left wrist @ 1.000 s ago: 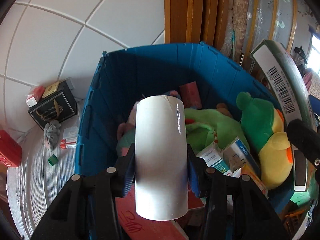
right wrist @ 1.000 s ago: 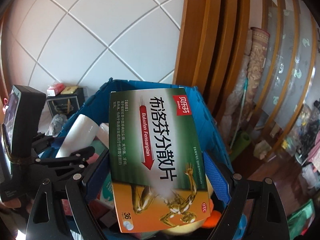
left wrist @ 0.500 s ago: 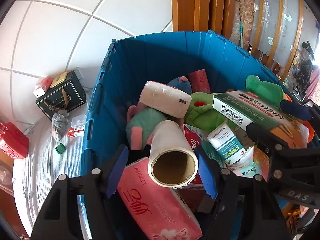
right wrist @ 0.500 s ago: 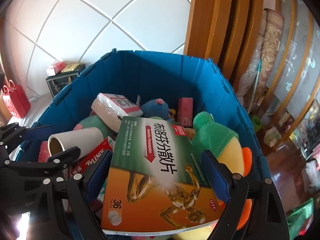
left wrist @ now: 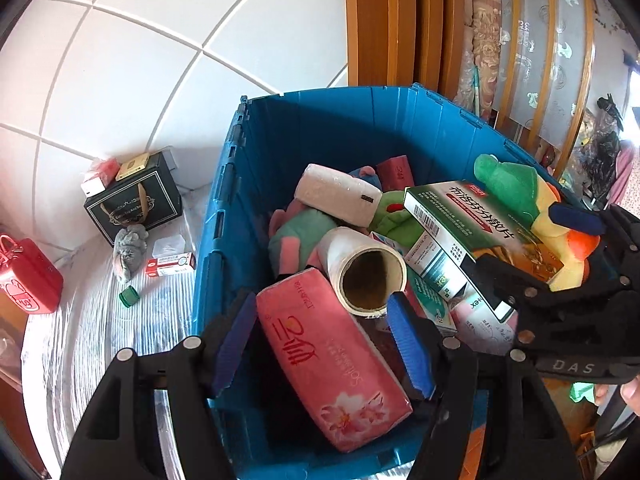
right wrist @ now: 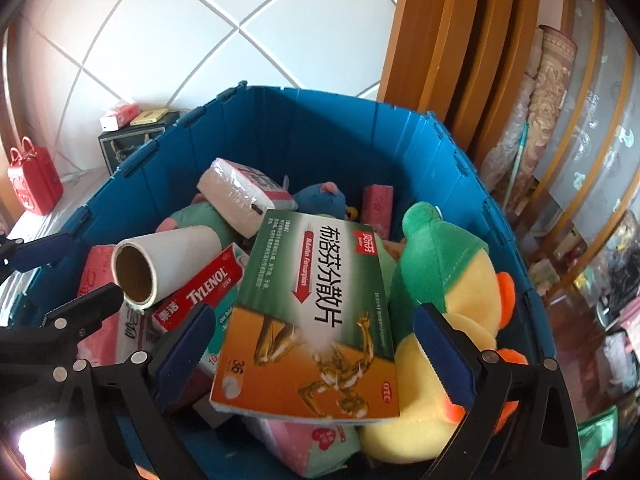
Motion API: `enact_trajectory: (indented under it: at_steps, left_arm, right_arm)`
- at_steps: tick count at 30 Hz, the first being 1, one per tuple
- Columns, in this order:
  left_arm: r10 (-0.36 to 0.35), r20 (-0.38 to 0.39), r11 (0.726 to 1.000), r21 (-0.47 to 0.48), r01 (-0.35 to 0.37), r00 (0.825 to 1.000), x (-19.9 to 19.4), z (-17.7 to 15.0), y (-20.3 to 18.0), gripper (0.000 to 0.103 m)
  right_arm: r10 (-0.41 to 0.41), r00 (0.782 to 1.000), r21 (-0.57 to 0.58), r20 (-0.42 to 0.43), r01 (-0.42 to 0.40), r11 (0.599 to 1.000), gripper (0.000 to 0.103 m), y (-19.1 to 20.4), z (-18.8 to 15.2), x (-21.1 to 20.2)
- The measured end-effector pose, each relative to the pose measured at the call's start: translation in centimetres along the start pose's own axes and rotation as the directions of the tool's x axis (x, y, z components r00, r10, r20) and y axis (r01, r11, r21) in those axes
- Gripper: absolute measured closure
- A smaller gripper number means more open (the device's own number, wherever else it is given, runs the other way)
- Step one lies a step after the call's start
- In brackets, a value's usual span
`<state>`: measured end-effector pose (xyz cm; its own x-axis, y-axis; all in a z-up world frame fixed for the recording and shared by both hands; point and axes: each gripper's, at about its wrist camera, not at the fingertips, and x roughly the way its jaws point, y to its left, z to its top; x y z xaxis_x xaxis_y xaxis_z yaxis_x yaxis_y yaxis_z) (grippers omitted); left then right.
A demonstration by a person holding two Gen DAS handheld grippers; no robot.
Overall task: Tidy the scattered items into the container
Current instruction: 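Drop the lint roller and medicine box into the crate, opening both grippers, then withdraw both grippers from the crate back toward the bed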
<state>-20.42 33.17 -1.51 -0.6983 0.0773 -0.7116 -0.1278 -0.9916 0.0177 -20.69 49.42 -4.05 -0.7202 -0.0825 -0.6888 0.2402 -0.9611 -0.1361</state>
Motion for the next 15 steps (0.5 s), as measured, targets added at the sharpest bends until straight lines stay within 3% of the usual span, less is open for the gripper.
enact_trajectory:
  at_steps: [4,9,15]
  left_arm:
    - [0.011,0.061,1.0,-0.018,-0.01,0.998,-2.1,-1.2,0.2,0.036]
    - [0.008,0.116,0.998,-0.066,0.0,0.993,-4.2,-3.1,0.6,0.034]
    - [0.069,0.174,0.993,-0.102,-0.052,0.982,-6.6,-5.3,1.0,0.025]
  right_arm:
    - [-0.021,0.997,0.03,0.073,0.019,0.999,0.0,-0.6,-1.9,-3.3]
    - [0.019,0.989,0.069,0.147,-0.03,0.997,0.0,-0.6,-4.4,-6.4]
    - [0.089,0.977,0.082,0.194,-0.107,0.991,0.0,0.6,-6.5,-7.9]
